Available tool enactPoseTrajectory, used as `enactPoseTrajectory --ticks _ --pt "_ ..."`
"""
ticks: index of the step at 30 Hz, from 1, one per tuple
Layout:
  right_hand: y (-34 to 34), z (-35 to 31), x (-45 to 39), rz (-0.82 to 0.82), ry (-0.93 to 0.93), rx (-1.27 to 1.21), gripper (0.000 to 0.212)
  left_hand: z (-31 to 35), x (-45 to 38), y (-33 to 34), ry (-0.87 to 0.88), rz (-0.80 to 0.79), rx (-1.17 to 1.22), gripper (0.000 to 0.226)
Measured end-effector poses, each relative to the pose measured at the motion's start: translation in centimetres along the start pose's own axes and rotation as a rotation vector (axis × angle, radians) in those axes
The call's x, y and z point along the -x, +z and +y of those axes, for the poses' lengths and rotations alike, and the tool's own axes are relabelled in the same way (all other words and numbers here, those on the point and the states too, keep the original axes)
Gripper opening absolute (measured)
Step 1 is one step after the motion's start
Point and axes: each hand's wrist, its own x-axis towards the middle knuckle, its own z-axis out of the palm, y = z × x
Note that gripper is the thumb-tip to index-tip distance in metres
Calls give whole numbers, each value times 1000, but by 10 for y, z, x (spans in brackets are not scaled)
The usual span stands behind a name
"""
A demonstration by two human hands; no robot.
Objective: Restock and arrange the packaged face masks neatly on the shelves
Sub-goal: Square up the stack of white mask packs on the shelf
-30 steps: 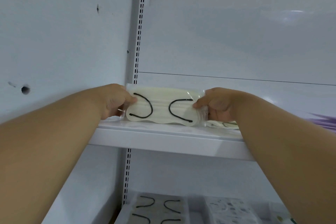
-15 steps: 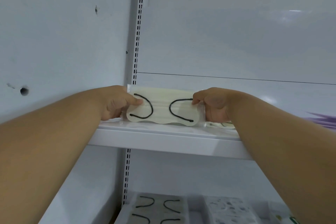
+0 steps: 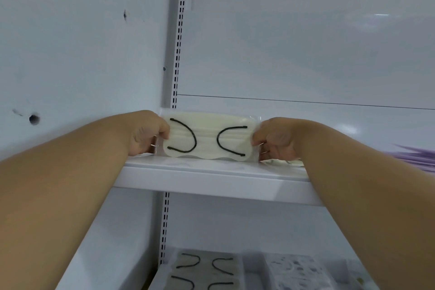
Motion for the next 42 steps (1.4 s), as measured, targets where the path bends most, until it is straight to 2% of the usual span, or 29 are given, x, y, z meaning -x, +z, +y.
enactPoseTrajectory --ticks 5,10,12,18,21,24,28,32,35,37,42 --pt "5 -4 -1 34 8 -3 30 -3 -5 4 27 31 -79 31" --pt "3 -2 2 32 -12 -8 18 -5 -6 -1 11 68 -108 29" --pt "3 -3 3 45 -46 10 18 -4 -8 -3 16 90 -120 35" --pt "4 -20 -1 257 -141 -54 12 19 -13 -3 152 240 -140 47" --pt "4 -34 -13 359 -196 56 31 36 -20 -9 231 275 -320 34" --pt "7 -51 -26 362 -200 361 33 49 -26 -11 243 198 -519 28" --pt "9 -61 -42 294 -90 481 22 52 -52 -12 192 96 -673 28" --pt "14 -56 -69 208 2 527 20 51 -89 -11 127 -19 -789 33" --pt "12 -51 -90 131 68 490 31 50 -115 -6 98 -84 -877 35" --pt "7 -48 -105 126 67 431 41 48 -130 -3 86 -105 -891 35" --pt "11 -14 -125 115 111 374 46 24 -152 5 33 -183 -934 32"
